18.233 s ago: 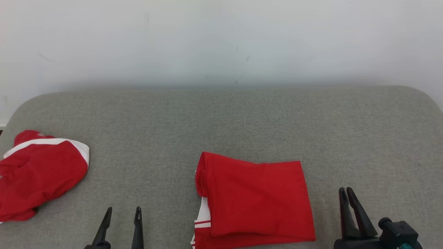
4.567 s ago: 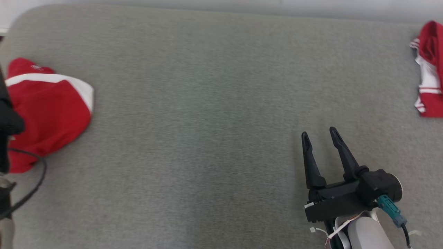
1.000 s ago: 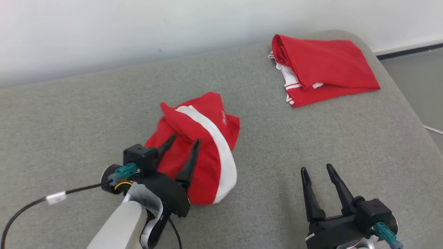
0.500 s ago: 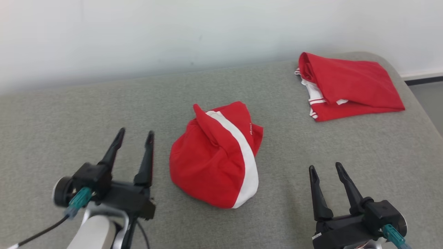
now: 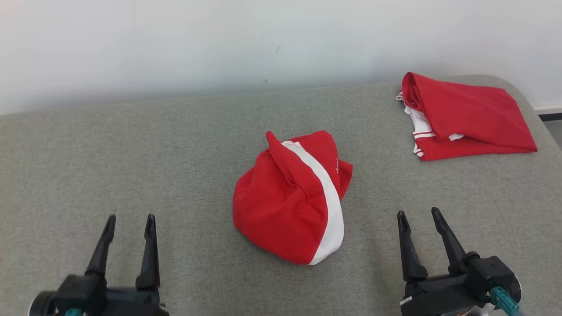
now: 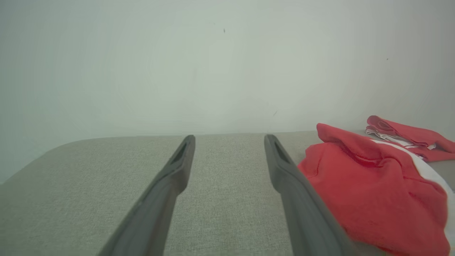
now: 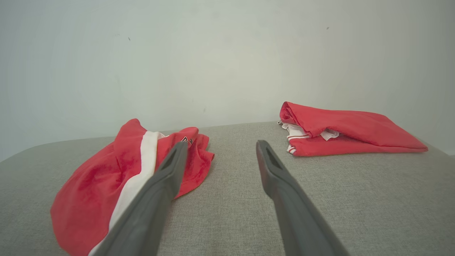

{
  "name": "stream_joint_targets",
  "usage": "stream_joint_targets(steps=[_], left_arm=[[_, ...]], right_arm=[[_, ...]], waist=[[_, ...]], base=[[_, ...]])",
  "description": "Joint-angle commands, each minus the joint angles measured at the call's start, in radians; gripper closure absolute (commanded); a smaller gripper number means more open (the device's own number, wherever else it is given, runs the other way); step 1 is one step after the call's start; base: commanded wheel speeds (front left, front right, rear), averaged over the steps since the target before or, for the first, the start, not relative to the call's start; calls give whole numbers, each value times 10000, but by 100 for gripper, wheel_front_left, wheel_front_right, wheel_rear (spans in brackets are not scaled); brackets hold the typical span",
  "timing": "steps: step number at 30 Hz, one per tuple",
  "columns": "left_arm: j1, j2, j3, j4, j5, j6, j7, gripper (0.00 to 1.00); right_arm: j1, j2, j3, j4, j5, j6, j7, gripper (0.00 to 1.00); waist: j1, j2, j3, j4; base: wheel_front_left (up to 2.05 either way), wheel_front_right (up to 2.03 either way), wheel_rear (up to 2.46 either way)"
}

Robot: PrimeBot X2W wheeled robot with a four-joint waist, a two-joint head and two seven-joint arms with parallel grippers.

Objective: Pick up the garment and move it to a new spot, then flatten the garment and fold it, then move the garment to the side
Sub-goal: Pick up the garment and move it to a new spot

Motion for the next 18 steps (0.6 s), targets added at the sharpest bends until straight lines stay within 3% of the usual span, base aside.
stream_joint_targets(steps=[1,18], left_arm=[[318,-120,179,-128,162,-137,-19,0],[1464,-1734,2392,-352,1567,-1398,-21,0]], right_arm=[[79,14,-15,-19,70,-27,-11,0],[220,13,-12,127,98,-27,-10,0]], waist=[[1,0,5,71],[1,0,-133,356]], base=[[0,0,0],[0,0,0]])
